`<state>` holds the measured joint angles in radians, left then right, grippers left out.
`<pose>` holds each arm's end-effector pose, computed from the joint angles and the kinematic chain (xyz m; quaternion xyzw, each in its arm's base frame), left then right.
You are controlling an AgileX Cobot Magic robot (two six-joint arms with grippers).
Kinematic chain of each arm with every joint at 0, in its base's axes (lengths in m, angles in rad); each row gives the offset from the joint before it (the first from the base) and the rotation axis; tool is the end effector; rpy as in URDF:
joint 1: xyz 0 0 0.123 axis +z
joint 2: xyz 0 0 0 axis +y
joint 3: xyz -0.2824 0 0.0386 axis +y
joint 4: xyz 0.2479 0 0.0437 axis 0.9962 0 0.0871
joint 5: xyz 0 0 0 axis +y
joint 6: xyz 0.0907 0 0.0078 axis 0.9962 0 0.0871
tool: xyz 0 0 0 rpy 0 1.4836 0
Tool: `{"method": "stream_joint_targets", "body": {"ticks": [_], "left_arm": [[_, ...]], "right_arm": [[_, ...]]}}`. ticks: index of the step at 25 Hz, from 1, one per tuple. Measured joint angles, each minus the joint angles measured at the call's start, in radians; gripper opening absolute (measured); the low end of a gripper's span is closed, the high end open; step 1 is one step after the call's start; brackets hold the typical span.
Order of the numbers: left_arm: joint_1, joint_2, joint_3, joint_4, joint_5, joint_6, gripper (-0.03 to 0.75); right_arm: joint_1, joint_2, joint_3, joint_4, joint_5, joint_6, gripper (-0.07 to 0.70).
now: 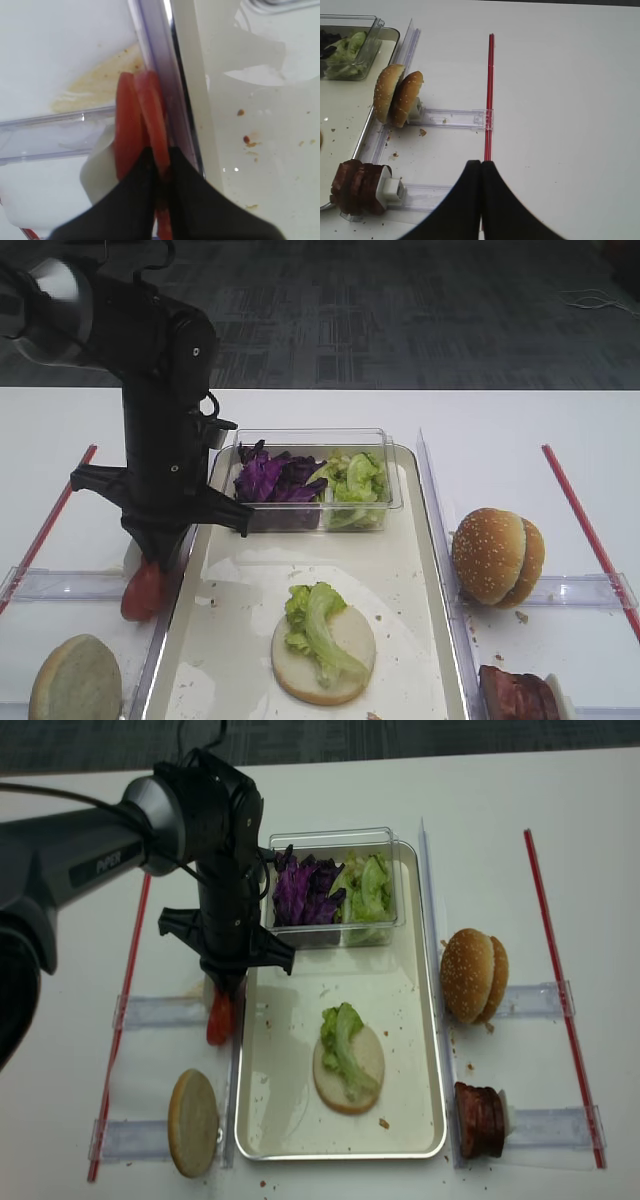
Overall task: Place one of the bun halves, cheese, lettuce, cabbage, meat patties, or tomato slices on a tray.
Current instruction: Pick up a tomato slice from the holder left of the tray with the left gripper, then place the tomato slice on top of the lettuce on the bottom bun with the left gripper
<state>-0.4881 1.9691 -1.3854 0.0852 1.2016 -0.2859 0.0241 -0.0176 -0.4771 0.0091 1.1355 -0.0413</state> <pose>0.3253 -0.1646 0.1782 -0.1184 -0.9902 -0.0598 0.0443 -0.0083 0.0006 0.2648 -0.0289 0.8729 0.0003 0.4870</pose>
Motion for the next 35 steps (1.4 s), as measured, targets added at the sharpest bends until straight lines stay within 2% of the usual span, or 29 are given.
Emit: {"method": "stream_joint_targets", "body": {"ticks": [13,35], "left_arm": [[0.0,0.002,-0.113,0.007,0.008,-0.002,0.041],[0.0,-0.05,-0.119,0.011,0.008,-0.007,0.041]], "right_arm": [[0.0,0.0,0.0,0.0,0.0,0.002,0.063],[0.0,0.0,0.0,0.0,0.0,0.002,0.063]]}}
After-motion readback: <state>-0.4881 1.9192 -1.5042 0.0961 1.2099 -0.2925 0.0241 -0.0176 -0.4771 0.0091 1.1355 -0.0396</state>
